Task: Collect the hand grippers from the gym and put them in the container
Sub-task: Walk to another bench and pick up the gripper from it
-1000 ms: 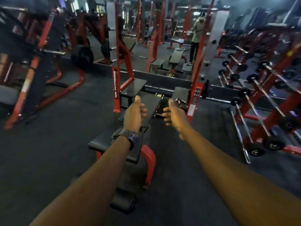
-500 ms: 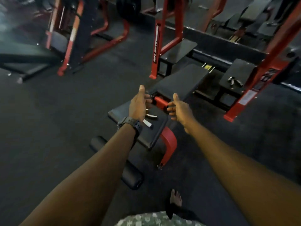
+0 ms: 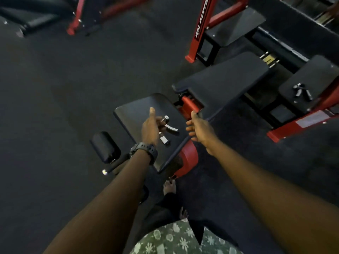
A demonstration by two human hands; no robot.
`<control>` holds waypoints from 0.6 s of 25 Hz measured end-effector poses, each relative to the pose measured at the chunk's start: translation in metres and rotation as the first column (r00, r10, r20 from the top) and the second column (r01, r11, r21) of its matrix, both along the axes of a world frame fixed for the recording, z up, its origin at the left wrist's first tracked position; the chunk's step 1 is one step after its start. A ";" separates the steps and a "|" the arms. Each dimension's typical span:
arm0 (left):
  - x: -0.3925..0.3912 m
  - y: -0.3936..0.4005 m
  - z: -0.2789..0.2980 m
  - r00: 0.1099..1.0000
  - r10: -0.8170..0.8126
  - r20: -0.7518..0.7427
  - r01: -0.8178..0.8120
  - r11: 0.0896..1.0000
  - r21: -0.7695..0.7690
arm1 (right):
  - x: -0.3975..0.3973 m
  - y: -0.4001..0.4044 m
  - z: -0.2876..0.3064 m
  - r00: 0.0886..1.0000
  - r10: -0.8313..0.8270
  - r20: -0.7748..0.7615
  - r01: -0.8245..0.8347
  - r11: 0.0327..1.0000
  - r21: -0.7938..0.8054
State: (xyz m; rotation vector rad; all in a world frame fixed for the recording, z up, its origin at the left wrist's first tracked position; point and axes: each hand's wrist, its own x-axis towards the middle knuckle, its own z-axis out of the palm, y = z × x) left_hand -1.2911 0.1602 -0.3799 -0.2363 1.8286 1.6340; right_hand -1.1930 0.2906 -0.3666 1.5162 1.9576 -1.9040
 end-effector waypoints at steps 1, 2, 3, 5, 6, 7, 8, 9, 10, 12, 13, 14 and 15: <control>-0.006 0.007 -0.015 1.000 0.012 0.019 -0.012 1.000 -0.015 | -0.007 0.008 -0.009 1.000 0.012 0.019 -0.012 1.000 0.005; -0.010 0.013 -0.027 0.999 0.021 0.041 -0.020 0.999 -0.025 | -0.012 0.015 -0.017 0.999 0.025 0.030 -0.025 1.000 0.007; -0.013 0.018 -0.037 0.997 0.033 0.069 -0.031 0.999 -0.038 | -0.019 0.019 -0.025 0.999 0.038 0.036 -0.038 0.999 -0.001; -0.018 0.032 -0.062 0.990 0.077 0.120 -0.067 0.994 -0.081 | -0.033 0.027 -0.045 0.997 0.060 0.051 -0.059 0.998 -0.034; -0.019 0.039 -0.074 0.986 0.104 0.132 -0.089 0.990 -0.112 | -0.039 0.030 -0.056 0.994 0.083 0.065 -0.080 0.996 -0.043; -0.018 0.045 -0.082 0.981 0.136 0.138 -0.114 0.981 -0.155 | -0.043 0.033 -0.067 0.990 0.115 0.081 -0.111 0.993 -0.048; -0.017 0.050 -0.090 0.979 0.165 0.122 -0.136 0.968 -0.212 | -0.047 0.036 -0.077 0.986 0.138 0.090 -0.133 0.989 -0.058; -0.016 0.056 -0.097 0.985 0.163 0.060 -0.137 0.942 -0.307 | -0.050 0.040 -0.086 0.985 0.147 0.092 -0.141 0.987 -0.072; -0.016 0.061 -0.104 0.991 0.131 -0.029 -0.131 0.893 -0.430 | -0.053 0.044 -0.094 0.984 0.154 0.094 -0.146 0.986 -0.085; -0.019 0.073 -0.112 0.986 0.067 -0.153 -0.148 0.777 -0.612 | -0.057 0.053 -0.105 0.980 0.179 0.091 -0.171 0.981 -0.092; -0.020 0.081 -0.117 0.987 0.062 -0.148 -0.146 0.723 -0.675 | -0.058 0.058 -0.111 0.979 0.184 0.090 -0.176 0.980 -0.095; -0.022 0.092 -0.121 0.992 0.079 -0.101 -0.127 0.670 -0.731 | -0.060 0.064 -0.117 0.978 0.189 0.090 -0.180 0.979 -0.098; -0.023 0.103 -0.126 0.992 0.121 -0.024 -0.094 0.622 -0.778 | -0.060 0.069 -0.124 0.976 0.198 0.094 -0.188 0.977 -0.100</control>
